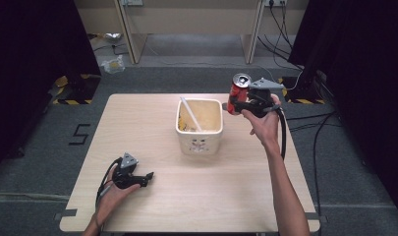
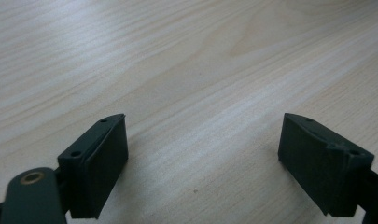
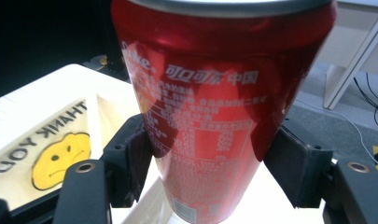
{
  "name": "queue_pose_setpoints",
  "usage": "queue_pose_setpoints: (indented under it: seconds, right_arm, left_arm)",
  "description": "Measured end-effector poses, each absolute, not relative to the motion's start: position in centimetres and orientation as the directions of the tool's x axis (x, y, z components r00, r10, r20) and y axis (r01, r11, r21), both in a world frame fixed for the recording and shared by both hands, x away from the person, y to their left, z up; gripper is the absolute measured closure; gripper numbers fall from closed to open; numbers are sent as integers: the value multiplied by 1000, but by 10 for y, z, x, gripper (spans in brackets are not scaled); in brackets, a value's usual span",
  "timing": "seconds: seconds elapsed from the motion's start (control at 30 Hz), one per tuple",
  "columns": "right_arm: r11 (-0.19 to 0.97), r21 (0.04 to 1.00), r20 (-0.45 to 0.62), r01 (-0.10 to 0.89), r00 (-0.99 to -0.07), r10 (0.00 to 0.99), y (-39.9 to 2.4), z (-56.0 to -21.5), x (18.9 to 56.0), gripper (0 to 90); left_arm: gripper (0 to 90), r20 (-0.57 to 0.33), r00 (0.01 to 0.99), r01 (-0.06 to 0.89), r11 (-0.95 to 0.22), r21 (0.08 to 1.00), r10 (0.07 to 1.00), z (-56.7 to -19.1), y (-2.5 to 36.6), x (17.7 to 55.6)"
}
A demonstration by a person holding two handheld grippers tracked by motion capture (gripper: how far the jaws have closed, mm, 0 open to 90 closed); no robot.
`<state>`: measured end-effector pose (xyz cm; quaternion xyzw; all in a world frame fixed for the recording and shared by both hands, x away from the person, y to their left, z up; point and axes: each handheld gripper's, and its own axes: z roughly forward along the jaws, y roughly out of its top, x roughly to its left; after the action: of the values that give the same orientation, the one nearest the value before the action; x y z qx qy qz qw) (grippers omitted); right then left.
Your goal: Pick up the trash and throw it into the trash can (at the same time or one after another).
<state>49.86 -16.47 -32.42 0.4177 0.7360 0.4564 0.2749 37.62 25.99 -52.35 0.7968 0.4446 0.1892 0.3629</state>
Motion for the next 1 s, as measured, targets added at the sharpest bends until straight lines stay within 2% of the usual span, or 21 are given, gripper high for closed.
queue_pose_setpoints:
  seconds: [0.43, 1.0]
  right_arm:
    - [242, 909, -14, 341, -553, 833, -145, -312, 496, 348]
    - [296, 886, 4, 356, -646, 764, -100, -331, 499, 347]
  left_arm:
    - [149, -23, 534, 570, -340, 748, 845, -524, 260, 376]
    - [150, -23, 534, 570, -339, 748, 845, -524, 260, 376]
